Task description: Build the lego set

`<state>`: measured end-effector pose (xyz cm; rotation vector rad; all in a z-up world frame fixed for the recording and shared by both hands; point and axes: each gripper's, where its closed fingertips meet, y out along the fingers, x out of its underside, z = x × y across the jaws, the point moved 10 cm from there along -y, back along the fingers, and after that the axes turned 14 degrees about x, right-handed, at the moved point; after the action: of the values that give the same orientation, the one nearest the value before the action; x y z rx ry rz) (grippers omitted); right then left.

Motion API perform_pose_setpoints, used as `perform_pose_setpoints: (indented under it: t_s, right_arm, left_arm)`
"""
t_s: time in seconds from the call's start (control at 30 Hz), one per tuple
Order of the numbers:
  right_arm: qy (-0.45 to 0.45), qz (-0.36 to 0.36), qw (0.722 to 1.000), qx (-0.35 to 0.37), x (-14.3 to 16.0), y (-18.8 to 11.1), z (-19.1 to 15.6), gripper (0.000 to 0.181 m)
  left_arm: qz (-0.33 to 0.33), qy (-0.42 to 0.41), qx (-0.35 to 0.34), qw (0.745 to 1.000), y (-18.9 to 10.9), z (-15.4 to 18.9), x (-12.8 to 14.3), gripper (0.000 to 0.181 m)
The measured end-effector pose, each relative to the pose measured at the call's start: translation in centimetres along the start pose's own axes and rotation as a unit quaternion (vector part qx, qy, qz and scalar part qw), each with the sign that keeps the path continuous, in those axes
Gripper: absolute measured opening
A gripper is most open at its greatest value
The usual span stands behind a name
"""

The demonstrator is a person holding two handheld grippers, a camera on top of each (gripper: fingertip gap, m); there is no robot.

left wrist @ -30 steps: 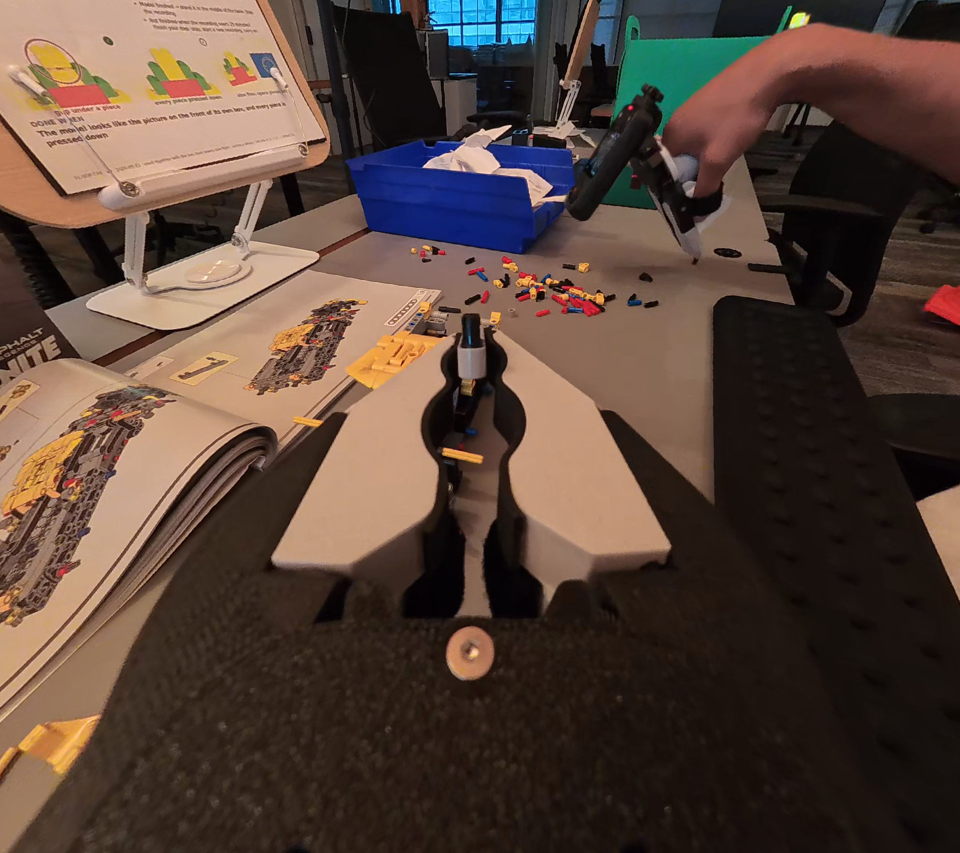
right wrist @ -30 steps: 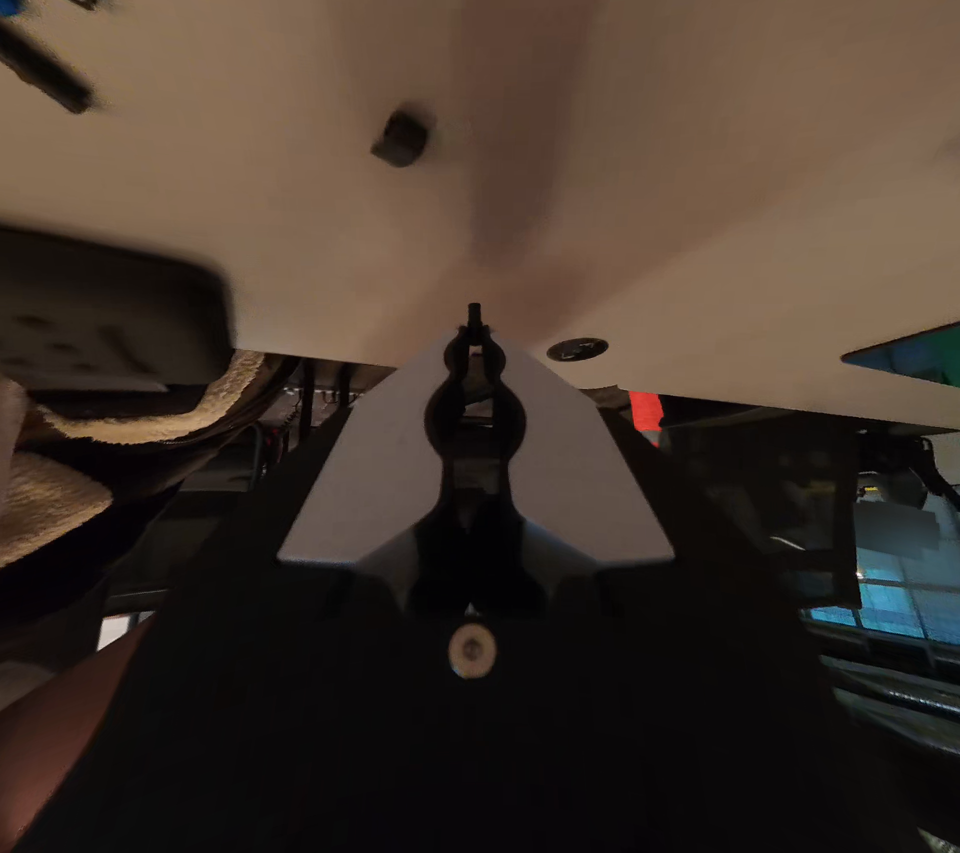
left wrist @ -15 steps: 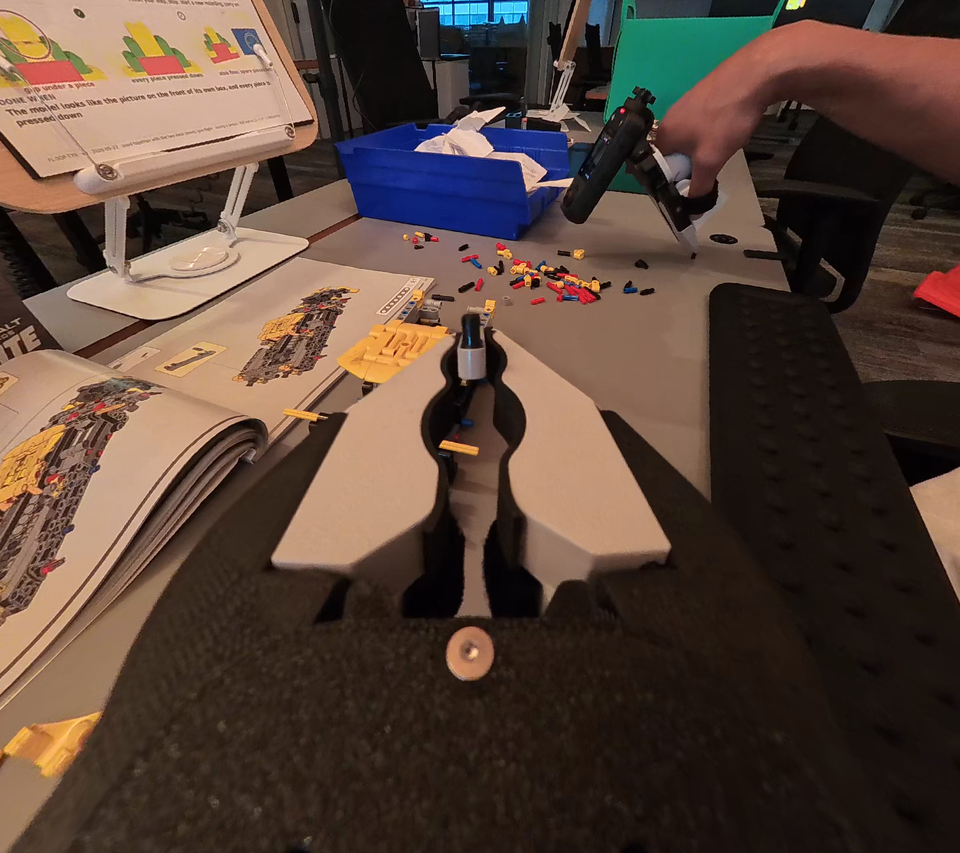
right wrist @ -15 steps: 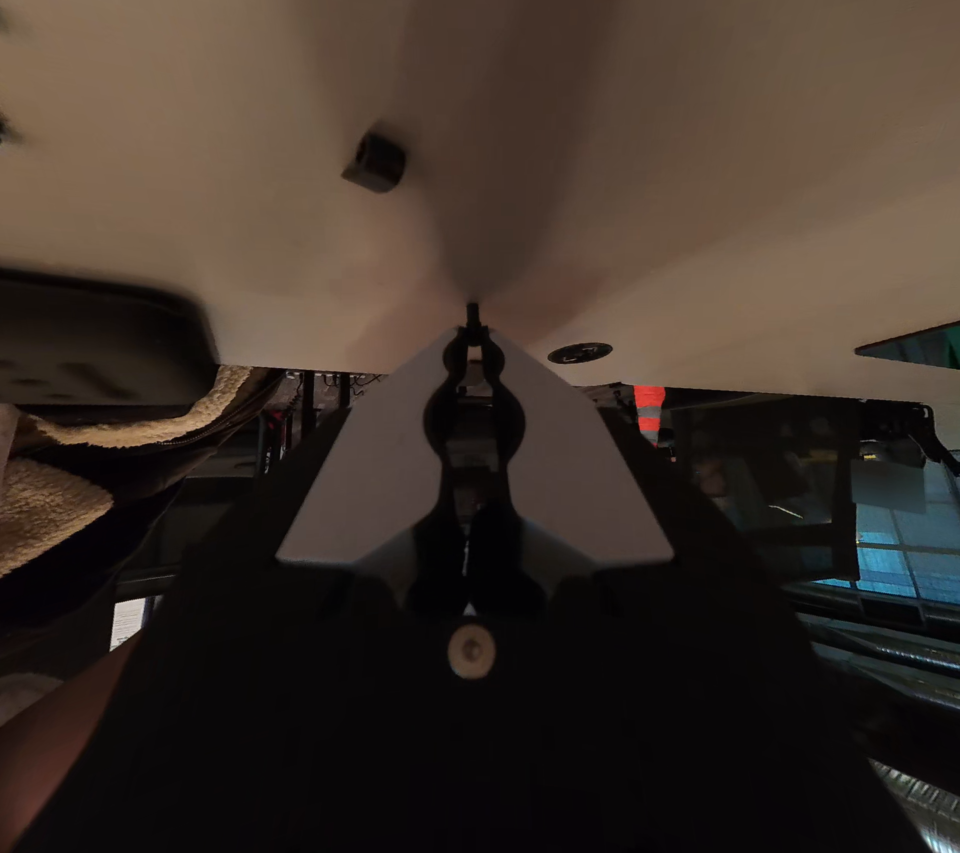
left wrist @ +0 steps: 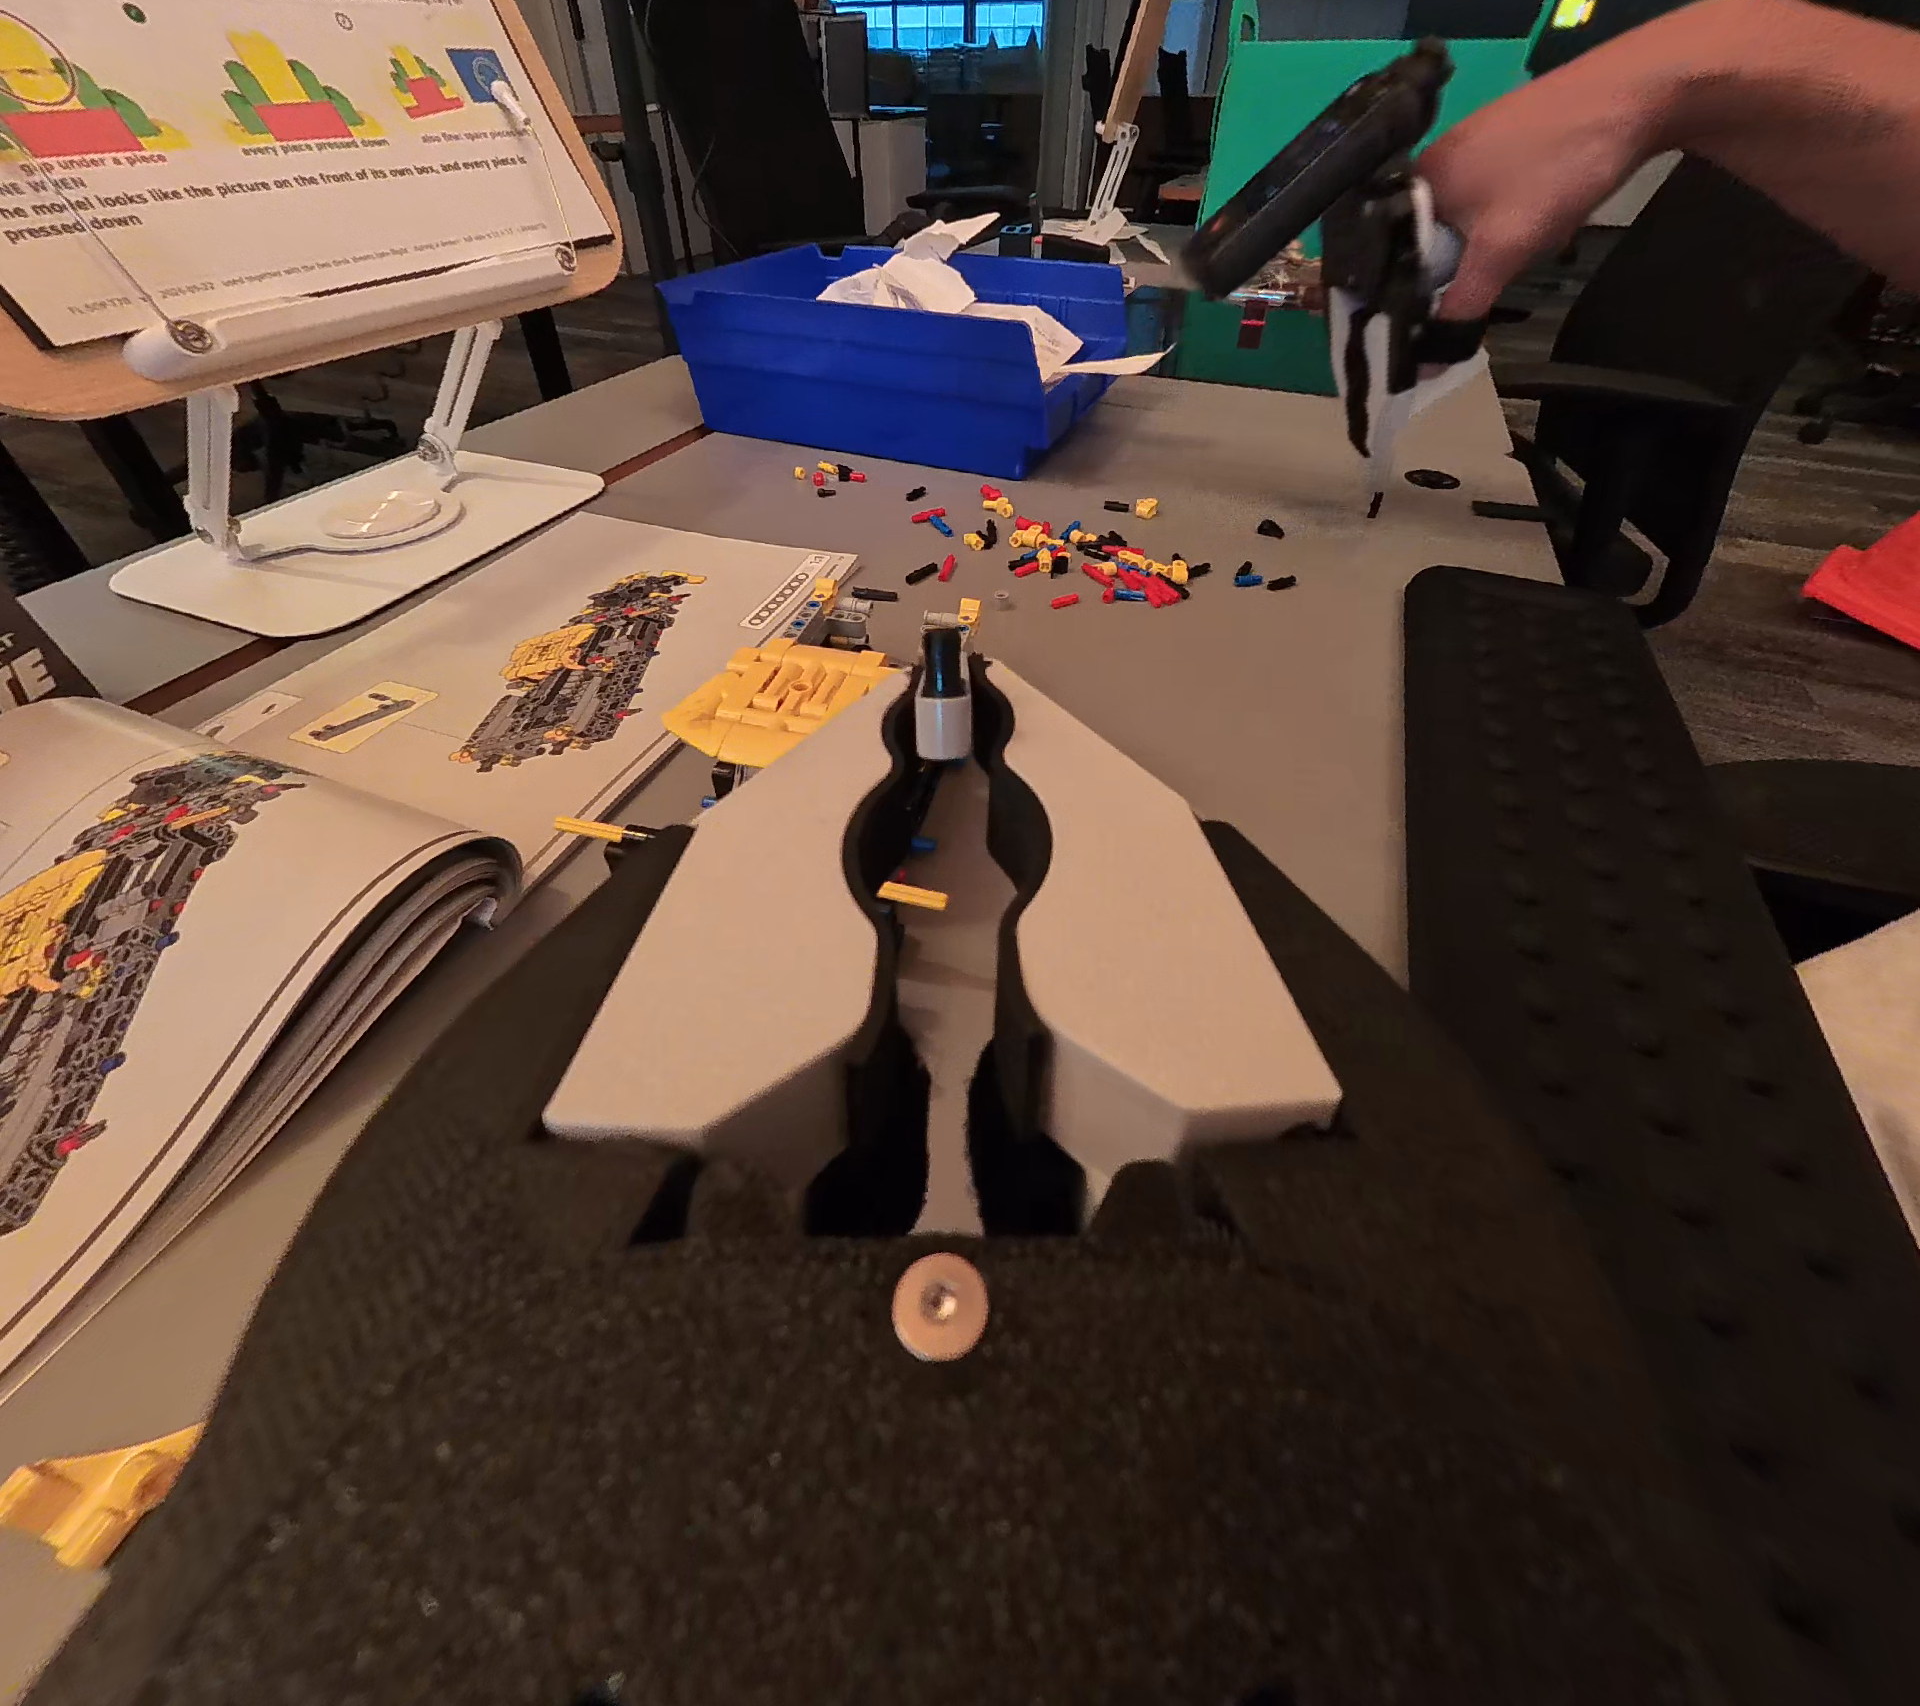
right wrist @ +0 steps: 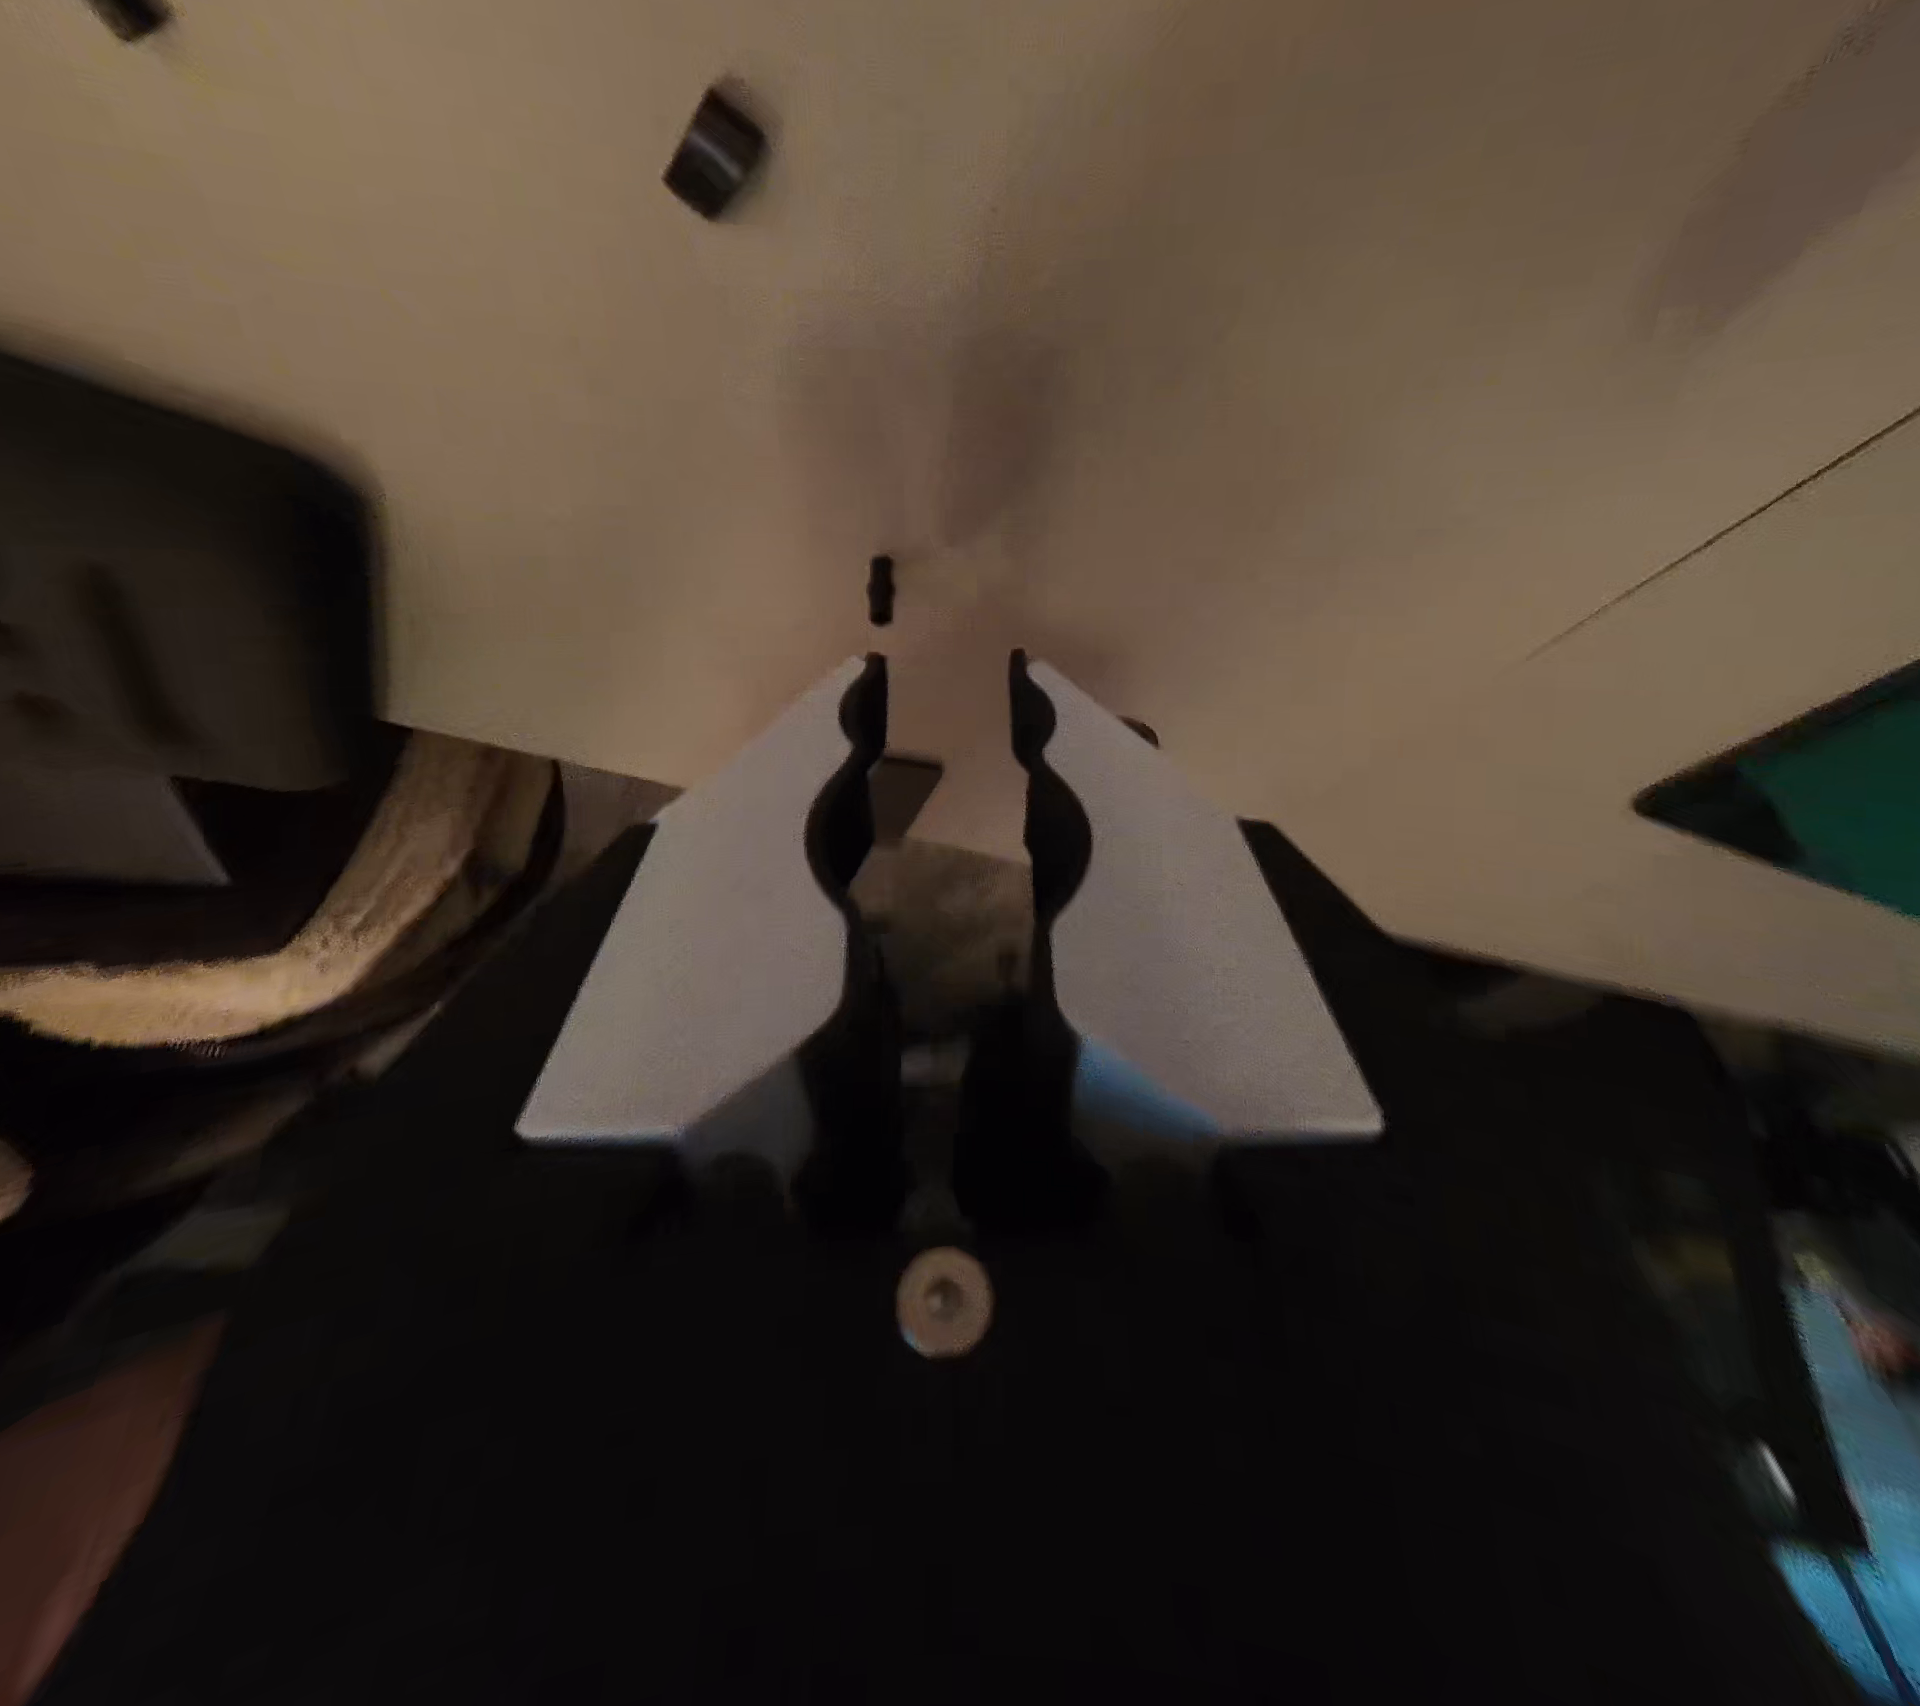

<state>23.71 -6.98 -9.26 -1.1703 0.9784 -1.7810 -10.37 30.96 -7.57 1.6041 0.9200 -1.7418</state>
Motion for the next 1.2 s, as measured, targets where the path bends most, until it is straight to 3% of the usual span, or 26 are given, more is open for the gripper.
perform_pose_setpoints:
  t_s: [0.13, 0.2, 0.33, 0.53, 0.8, 1.03, 1.1, 1.2]
  right_arm:
    - [0.018, 0.124, 0.991, -0.050, 4.0, 1.5, 0.0, 0.029]
    - [0.014, 0.204, 0.978, -0.049, 4.9, 2.2, -0.6, 0.026]
    - [0.018, 0.289, 0.957, -0.028, 5.8, 3.1, -1.7, 0.024]
    - [0.015, 0.330, 0.944, 0.006, 5.6, 3.1, -2.0, 0.014]
    - [0.004, 0.315, 0.949, 0.019, 4.9, 3.4, -1.8, 0.015]
    - [-0.005, 0.304, 0.953, 0.022, 4.4, 3.3, -1.9, 0.005]
    - [-0.014, 0.348, 0.937, 0.025, 4.0, 1.7, -2.4, 0.004]
    - [-0.037, 0.454, 0.890, -0.002, 1.9, -3.0, -5.0, 0.004]
  left_arm:
    - [0.002, -0.005, 0.004, 1.000, 0.0, 0.0, 0.0, 0.007]
    - [0.000, -0.004, 0.004, 1.000, 0.1, -0.1, 0.1, 0.007]
    - [-0.008, -0.002, 0.000, 1.000, 0.1, -0.1, 0.2, 0.007]
    - [-0.016, 0.003, -0.003, 1.000, 0.2, -0.1, 0.4, 0.007]
    - [-0.017, 0.007, -0.005, 1.000, 0.2, -0.1, 0.4, 0.007]
    - [-0.018, 0.007, -0.002, 1.000, 0.3, 0.0, 0.4, 0.007]
    - [-0.019, 0.010, 0.000, 1.000, 0.3, 0.0, 0.4, 0.007]
    - [-0.014, 0.033, 0.017, 0.999, 0.5, 0.6, 0.1, 0.007]
